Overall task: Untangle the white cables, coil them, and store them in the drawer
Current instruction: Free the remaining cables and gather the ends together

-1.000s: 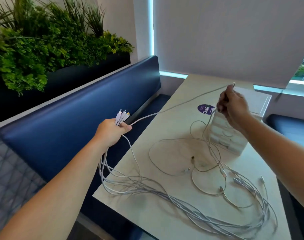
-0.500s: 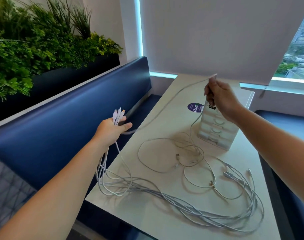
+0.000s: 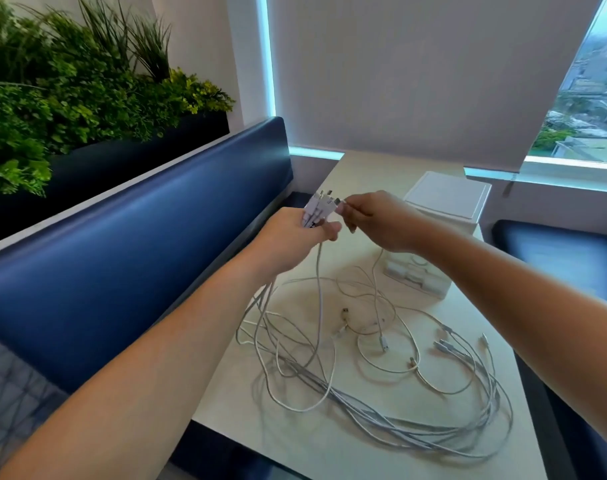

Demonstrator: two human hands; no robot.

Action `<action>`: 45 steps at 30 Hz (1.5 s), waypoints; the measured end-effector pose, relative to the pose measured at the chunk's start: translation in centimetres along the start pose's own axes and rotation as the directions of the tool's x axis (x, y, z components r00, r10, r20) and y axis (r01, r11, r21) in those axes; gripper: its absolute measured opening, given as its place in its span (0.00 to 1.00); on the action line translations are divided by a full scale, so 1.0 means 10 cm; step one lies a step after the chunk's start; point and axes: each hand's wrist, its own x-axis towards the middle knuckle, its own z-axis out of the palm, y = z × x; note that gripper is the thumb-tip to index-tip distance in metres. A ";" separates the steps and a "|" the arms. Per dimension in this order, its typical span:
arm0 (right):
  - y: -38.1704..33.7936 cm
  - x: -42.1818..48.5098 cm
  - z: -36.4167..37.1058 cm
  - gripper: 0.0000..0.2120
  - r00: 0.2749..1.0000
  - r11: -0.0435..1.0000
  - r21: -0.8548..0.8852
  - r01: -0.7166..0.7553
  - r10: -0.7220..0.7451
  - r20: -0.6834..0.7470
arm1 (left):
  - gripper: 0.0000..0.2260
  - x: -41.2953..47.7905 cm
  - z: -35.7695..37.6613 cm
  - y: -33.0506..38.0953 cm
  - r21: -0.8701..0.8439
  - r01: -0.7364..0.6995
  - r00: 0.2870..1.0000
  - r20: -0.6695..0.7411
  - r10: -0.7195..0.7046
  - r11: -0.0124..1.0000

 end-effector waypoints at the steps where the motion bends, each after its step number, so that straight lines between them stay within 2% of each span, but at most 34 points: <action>1: 0.01 -0.01 0.00 0.21 1.000 1.000 -0.026 0.010 -0.010 0.007 | 0.12 0.02 -0.01 -0.03 -0.014 0.012 1.000 -0.014 -0.012 1.000; 5: 0.17 -0.13 0.08 0.21 0.999 0.997 -0.076 0.026 -0.023 0.039 | 0.15 0.13 -0.18 -0.17 -0.167 0.014 0.987 -0.157 -0.040 0.986; 11: 0.43 -0.39 0.34 0.21 0.995 0.969 -0.246 0.017 0.008 0.098 | 0.15 0.28 -0.52 -0.32 -0.226 -0.052 0.920 -0.390 -0.041 0.973; 14: 0.56 -0.54 0.49 0.19 0.990 0.947 -0.317 0.059 -0.014 0.144 | 0.14 0.33 -0.66 -0.40 -0.291 -0.063 0.896 -0.438 -0.074 0.955; 18: 0.64 -0.66 0.60 0.20 0.985 0.932 -0.342 0.122 -0.071 0.159 | 0.14 0.36 -0.67 -0.48 -0.282 -0.063 0.888 -0.453 -0.075 0.957; 21: 0.74 -0.81 0.71 0.20 0.973 0.929 -0.355 0.102 -0.019 0.228 | 0.14 0.36 -0.78 -0.45 -0.426 -0.061 0.842 -0.508 -0.183 0.902; 23: 0.87 -0.97 0.78 0.19 0.964 0.935 -0.352 0.035 0.061 0.260 | 0.15 0.35 -0.90 -0.46 -0.476 -0.063 0.834 -0.508 -0.215 0.877; 28: 1.01 -1.08 0.96 0.19 0.932 0.905 -0.414 -0.097 0.229 0.281 | 0.13 0.30 -0.74 -0.53 -0.397 -0.053 0.860 -0.484 -0.160 0.916; 30: 1.03 -1.09 1.01 0.14 0.895 0.886 -0.428 -0.179 0.328 0.303 | 0.13 0.29 -0.70 -0.51 -0.383 -0.048 0.866 -0.476 -0.152 0.923; 32: 1.11 -1.12 1.03 0.14 0.836 0.880 -0.332 -0.339 0.444 0.322 | 0.13 0.28 -0.71 -0.52 -0.371 -0.044 0.870 -0.471 -0.147 0.928; 33: 1.15 -1.13 1.04 0.15 0.795 0.871 -0.228 -0.436 0.491 0.357 | 0.13 0.28 -0.71 -0.53 -0.362 -0.042 0.872 -0.469 -0.142 0.931; 35: 1.20 -1.16 1.05 0.21 0.725 0.804 0.021 -0.595 0.525 0.446 | 0.13 0.27 -0.69 -0.55 -0.342 -0.037 0.878 -0.460 -0.133 0.939; 36: 1.22 -1.16 1.05 0.25 0.705 0.773 0.066 -0.631 0.535 0.464 | 0.13 0.26 -0.68 -0.57 -0.334 -0.033 0.881 -0.455 -0.131 0.942; 40: 1.36 -1.22 0.98 0.22 0.740 0.838 -0.077 -0.540 0.516 0.431 | 0.12 0.23 -0.70 -0.60 -0.268 -0.014 0.931 -0.354 -0.085 0.963; 45: 1.39 -1.34 0.70 0.15 0.686 0.860 -0.326 -0.393 0.510 0.519 | 0.11 0.17 -0.85 -0.54 -0.255 -0.089 0.975 -0.222 0.031 0.963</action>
